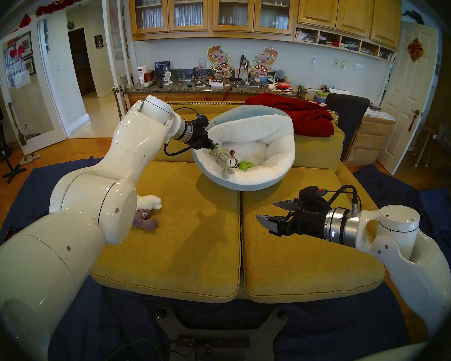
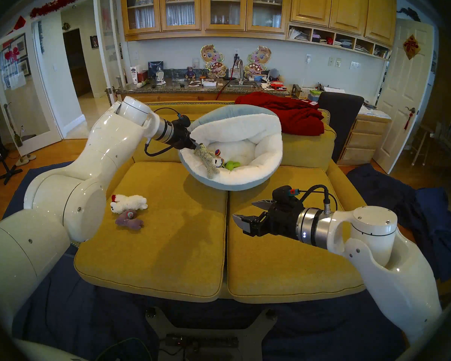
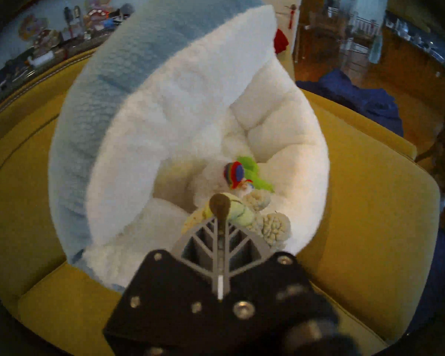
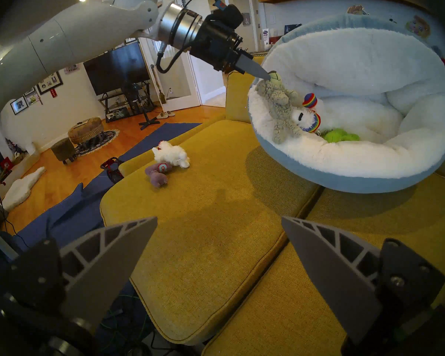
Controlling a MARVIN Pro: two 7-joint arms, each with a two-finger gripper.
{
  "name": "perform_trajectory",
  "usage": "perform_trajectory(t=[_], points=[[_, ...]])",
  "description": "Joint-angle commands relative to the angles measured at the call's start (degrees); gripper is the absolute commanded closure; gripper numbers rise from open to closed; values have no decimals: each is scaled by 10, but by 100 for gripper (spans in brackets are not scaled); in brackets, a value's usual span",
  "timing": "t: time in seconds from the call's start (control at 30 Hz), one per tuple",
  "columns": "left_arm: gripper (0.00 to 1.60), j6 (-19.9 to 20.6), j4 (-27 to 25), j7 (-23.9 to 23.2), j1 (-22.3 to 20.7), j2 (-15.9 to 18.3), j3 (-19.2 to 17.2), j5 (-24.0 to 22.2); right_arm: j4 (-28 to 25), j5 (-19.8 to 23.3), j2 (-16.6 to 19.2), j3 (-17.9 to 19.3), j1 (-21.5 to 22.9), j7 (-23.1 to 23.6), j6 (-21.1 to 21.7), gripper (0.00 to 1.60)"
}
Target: Put toys into dog bed
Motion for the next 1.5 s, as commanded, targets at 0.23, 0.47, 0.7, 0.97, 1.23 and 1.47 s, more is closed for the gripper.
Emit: perform_trajectory(t=[0.23, 0.47, 0.7, 0.97, 1.23, 1.47], points=[[160, -34, 30, 87, -73, -38, -39, -19, -11, 0, 1, 8, 9, 0, -5, 0], [160, -77, 57, 126, -72, -57, -48, -25, -12, -1, 1, 9, 8, 0, -5, 0], [160, -117, 98, 147, -71, -73, -48, -26, -13, -1, 0, 9, 8, 0, -5, 0], [160, -146, 132, 159, -72, -78, -47, -25, -13, -1, 0, 10, 8, 0, -6, 0], [160, -169, 162, 140, -65, -73, -29, -12, -14, -1, 0, 11, 7, -1, -6, 0], [86, -184, 186, 150, -65, -70, -25, -9, -14, -1, 0, 11, 7, -1, -6, 0]])
